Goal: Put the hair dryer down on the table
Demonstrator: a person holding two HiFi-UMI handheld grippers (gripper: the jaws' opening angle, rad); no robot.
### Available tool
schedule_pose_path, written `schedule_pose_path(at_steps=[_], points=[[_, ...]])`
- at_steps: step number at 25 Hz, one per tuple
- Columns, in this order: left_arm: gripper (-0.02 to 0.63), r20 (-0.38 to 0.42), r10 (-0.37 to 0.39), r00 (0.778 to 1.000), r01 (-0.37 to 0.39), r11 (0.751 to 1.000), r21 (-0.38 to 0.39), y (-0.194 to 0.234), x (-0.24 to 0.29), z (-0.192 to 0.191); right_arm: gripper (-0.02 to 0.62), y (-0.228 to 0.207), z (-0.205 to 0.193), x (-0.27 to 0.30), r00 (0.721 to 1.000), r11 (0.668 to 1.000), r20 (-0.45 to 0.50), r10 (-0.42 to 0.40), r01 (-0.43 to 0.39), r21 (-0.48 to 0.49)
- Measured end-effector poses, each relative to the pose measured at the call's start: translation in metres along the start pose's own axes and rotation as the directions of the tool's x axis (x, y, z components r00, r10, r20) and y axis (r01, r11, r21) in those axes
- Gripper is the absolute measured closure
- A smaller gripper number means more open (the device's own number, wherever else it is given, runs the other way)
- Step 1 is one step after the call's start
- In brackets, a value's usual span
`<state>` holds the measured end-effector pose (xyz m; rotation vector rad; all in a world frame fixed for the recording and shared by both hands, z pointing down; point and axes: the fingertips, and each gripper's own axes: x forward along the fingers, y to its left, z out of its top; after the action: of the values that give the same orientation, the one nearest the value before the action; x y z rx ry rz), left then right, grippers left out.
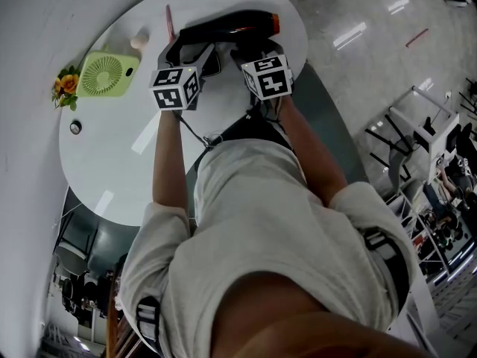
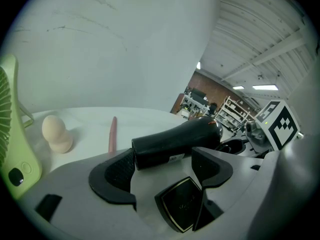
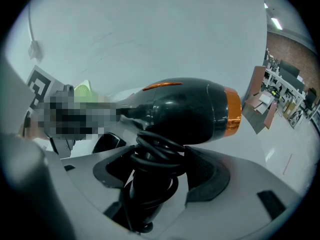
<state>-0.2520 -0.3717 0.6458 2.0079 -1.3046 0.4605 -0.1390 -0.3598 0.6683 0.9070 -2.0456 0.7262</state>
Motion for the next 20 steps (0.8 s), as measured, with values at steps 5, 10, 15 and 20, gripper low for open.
schedule_pose_path(at_steps=[5, 10, 15, 20], points=[[0.241, 0.009, 0.015, 1.000, -0.015, 0.999, -0.034, 0.002, -0.007, -0.006, 0.273, -0.001, -0.004, -0.003, 0.999, 0.997, 0.035, 0.025, -0.028, 0.075], [0.241, 0.009, 0.037, 0.999, -0.037, 0.998, -0.043, 0.001, -0.022, -0.014, 0.270, -0.001, -0.008, -0.013, 0.997, 0.991, 0.065, 0.045, -0.053, 0.126], [0.241, 0.022, 0.053, 0.998, -0.051, 0.997, -0.052, -0.003, -0.037, -0.020, 0.270, 0.000, -0.014, -0.024, 0.996, 0.990, 0.086, 0.035, -0.047, 0.132], [0.241, 0.029, 0.059, 0.998, -0.057, 0.997, -0.054, -0.013, -0.050, -0.027, 0.273, 0.004, -0.018, -0.039, 0.994, 0.989, 0.108, 0.031, -0.046, 0.140]])
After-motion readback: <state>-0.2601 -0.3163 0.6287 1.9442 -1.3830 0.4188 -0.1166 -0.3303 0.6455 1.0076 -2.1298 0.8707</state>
